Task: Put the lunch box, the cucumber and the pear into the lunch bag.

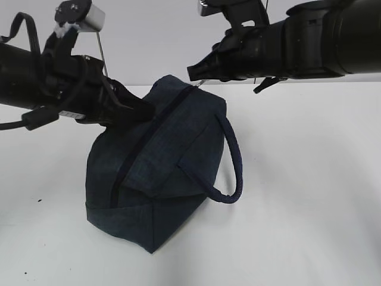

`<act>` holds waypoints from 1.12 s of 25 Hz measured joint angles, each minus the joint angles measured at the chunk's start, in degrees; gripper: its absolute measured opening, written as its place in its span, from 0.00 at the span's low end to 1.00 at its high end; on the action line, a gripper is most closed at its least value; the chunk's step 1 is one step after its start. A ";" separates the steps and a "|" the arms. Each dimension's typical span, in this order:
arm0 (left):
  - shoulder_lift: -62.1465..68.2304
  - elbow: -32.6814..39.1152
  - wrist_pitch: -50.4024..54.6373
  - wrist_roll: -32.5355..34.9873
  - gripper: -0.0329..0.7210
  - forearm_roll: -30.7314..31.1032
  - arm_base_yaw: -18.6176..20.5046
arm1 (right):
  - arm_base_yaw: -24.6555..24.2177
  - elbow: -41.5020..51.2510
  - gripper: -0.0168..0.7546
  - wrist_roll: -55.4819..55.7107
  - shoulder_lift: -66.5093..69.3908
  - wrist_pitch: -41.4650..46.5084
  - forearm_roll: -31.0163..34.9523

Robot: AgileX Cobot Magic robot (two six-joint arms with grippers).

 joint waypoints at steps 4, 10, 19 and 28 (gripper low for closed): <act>-3.00 0.13 -2.76 -0.39 0.03 1.56 0.00 | -2.97 0.00 0.03 3.94 3.09 0.11 -0.09; -4.26 0.13 -5.86 -0.59 0.03 0.23 1.37 | -3.02 3.03 0.03 7.27 5.97 4.88 -0.36; -3.43 0.13 -3.17 -3.24 0.03 0.19 1.51 | -3.02 3.42 0.03 8.39 4.85 5.17 -0.49; 1.08 -0.47 -4.31 -7.89 0.36 2.15 1.74 | -3.11 3.50 0.37 9.36 -2.45 4.62 -0.49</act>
